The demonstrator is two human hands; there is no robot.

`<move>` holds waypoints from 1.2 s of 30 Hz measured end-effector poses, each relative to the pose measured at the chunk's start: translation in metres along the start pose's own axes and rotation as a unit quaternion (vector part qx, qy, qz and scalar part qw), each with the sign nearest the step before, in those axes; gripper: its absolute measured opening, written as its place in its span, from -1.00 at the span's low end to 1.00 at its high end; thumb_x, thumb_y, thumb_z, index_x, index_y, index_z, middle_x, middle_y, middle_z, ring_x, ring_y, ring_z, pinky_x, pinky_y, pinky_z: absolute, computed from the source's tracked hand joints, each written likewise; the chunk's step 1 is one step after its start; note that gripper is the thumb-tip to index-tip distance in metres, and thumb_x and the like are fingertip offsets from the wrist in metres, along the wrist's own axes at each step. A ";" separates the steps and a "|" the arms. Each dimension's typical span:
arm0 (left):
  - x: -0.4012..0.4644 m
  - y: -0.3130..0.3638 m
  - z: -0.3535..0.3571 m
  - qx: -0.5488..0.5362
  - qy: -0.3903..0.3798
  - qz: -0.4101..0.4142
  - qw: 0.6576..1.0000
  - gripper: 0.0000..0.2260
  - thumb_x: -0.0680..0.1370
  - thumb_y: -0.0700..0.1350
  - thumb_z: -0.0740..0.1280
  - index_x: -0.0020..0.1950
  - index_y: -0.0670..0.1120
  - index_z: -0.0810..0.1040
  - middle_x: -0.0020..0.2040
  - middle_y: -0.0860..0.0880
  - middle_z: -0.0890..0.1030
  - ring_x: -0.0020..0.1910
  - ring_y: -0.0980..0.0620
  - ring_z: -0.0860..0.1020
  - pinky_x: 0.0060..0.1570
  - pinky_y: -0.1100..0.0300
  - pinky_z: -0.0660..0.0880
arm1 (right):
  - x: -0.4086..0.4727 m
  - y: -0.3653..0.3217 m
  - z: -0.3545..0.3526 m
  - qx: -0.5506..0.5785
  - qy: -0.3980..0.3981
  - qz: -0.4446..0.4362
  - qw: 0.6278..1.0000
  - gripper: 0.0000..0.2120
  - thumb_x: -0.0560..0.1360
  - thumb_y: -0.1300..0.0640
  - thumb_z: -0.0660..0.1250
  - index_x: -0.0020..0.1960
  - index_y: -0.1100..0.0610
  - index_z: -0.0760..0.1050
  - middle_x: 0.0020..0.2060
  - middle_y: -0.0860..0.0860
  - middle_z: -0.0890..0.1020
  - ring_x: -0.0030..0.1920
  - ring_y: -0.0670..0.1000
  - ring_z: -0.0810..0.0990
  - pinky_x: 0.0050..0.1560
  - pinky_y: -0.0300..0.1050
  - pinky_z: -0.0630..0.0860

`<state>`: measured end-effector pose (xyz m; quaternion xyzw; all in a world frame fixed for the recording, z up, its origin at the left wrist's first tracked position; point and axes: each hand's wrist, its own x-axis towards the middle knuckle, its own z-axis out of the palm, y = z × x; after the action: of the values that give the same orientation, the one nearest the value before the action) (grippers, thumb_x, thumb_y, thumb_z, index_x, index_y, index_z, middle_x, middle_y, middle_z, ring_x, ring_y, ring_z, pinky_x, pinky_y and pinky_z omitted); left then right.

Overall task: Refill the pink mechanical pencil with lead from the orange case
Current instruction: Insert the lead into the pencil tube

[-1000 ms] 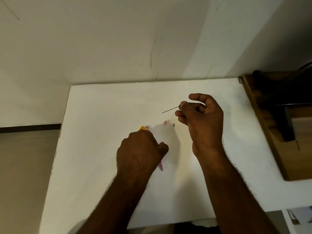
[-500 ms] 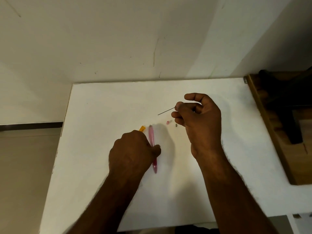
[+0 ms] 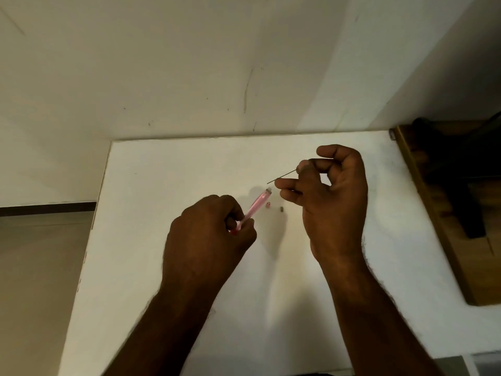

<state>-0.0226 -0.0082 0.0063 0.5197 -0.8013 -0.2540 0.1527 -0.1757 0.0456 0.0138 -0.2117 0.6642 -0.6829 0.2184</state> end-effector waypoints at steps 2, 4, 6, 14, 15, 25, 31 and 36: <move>0.001 0.000 0.000 -0.003 0.006 -0.006 1.000 -0.86 0.36 0.07 0.47 -0.28 0.09 0.54 -0.38 0.14 0.53 -0.39 0.18 0.52 -0.39 0.23 0.43 | -0.002 -0.002 0.001 0.002 -0.007 -0.019 1.000 -0.82 0.59 0.26 0.33 0.14 0.10 0.39 -0.11 0.05 0.62 -0.30 0.13 0.77 -0.24 0.03 0.70; 0.001 0.000 0.000 -0.002 0.006 -0.011 1.000 -0.86 0.36 0.07 0.47 -0.28 0.10 0.53 -0.38 0.15 0.53 -0.39 0.18 0.52 -0.40 0.25 0.41 | -0.002 -0.003 0.001 -0.001 -0.011 -0.034 0.999 -0.82 0.60 0.26 0.31 0.13 0.08 0.37 -0.08 0.06 0.59 -0.31 0.14 0.76 -0.26 0.03 0.69; 0.002 -0.002 -0.001 -0.004 0.007 -0.012 1.000 -0.86 0.36 0.07 0.47 -0.28 0.09 0.54 -0.38 0.15 0.53 -0.39 0.19 0.51 -0.40 0.26 0.40 | -0.003 -0.002 0.001 -0.003 -0.017 -0.042 0.999 -0.83 0.60 0.25 0.29 0.12 0.08 0.35 -0.07 0.06 0.57 -0.32 0.16 0.76 -0.29 0.03 0.68; 0.003 -0.004 -0.002 -0.009 0.005 -0.017 1.000 -0.87 0.37 0.07 0.47 -0.27 0.09 0.56 -0.37 0.15 0.54 -0.37 0.18 0.53 -0.37 0.25 0.43 | -0.004 0.001 0.002 -0.038 -0.023 -0.064 0.997 -0.82 0.62 0.25 0.30 0.10 0.05 0.32 -0.06 0.04 0.56 -0.32 0.12 0.76 -0.31 0.04 0.69; 0.003 -0.004 -0.002 -0.006 0.003 -0.018 1.000 -0.87 0.37 0.08 0.46 -0.26 0.09 0.55 -0.36 0.15 0.54 -0.37 0.18 0.53 -0.37 0.25 0.43 | -0.004 0.002 0.002 -0.040 -0.023 -0.068 0.997 -0.82 0.62 0.25 0.30 0.11 0.06 0.32 -0.06 0.04 0.56 -0.32 0.12 0.76 -0.31 0.04 0.70; 0.003 -0.006 -0.002 0.009 -0.008 -0.026 1.000 -0.86 0.37 0.09 0.45 -0.26 0.10 0.54 -0.35 0.15 0.54 -0.36 0.19 0.52 -0.37 0.24 0.42 | -0.004 0.002 0.003 -0.034 -0.022 -0.074 0.996 -0.80 0.61 0.24 0.31 0.05 -0.01 0.33 -0.06 0.07 0.56 -0.33 0.12 0.76 -0.31 0.03 0.69; 0.003 -0.006 -0.001 0.006 -0.010 -0.021 1.000 -0.85 0.36 0.10 0.45 -0.27 0.10 0.53 -0.35 0.16 0.54 -0.36 0.20 0.52 -0.39 0.27 0.37 | -0.004 0.004 0.004 -0.040 -0.027 -0.065 0.997 -0.81 0.61 0.24 0.32 0.08 0.03 0.34 -0.07 0.05 0.57 -0.32 0.12 0.76 -0.31 0.04 0.69; 0.004 -0.006 -0.001 0.009 -0.009 -0.017 1.000 -0.86 0.37 0.10 0.45 -0.26 0.09 0.54 -0.35 0.14 0.54 -0.36 0.18 0.52 -0.37 0.24 0.41 | -0.005 0.007 0.004 -0.083 -0.046 -0.091 0.991 -0.80 0.60 0.19 0.34 0.10 0.03 0.33 -0.10 -0.06 0.57 -0.28 0.04 0.77 -0.30 0.03 0.71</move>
<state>-0.0191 -0.0138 0.0031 0.5327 -0.7958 -0.2539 0.1359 -0.1690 0.0447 0.0072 -0.3197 0.6858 -0.6319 0.1678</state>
